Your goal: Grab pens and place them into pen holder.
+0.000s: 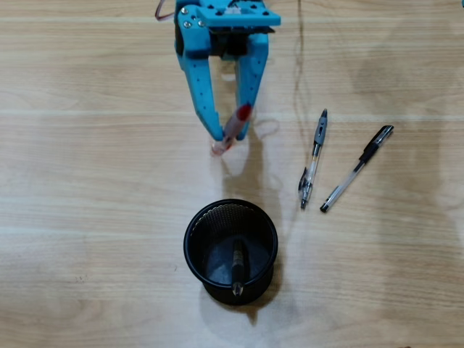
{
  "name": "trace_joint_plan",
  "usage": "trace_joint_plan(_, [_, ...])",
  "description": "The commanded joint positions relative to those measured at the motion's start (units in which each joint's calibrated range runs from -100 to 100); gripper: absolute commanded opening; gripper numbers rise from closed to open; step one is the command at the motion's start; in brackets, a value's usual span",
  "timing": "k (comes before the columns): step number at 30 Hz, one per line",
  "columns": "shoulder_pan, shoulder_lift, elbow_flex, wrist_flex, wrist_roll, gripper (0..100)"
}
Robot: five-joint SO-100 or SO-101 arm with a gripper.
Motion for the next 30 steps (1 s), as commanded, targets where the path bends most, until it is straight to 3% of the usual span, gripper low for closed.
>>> trace_joint_plan(1, [-0.34, 2.84, -2.76, -8.31, -0.38, 2])
trace_joint_plan(6, [-0.70, 8.45, -2.76, -11.77, -3.42, 2])
trace_joint_plan(18, [-0.79, 20.17, -2.76, -23.89, -3.42, 3])
trace_joint_plan(23, [-0.79, 21.78, -2.67, -24.17, -5.10, 11])
trace_joint_plan(30, [-0.88, 21.78, -2.67, -23.62, -5.15, 12])
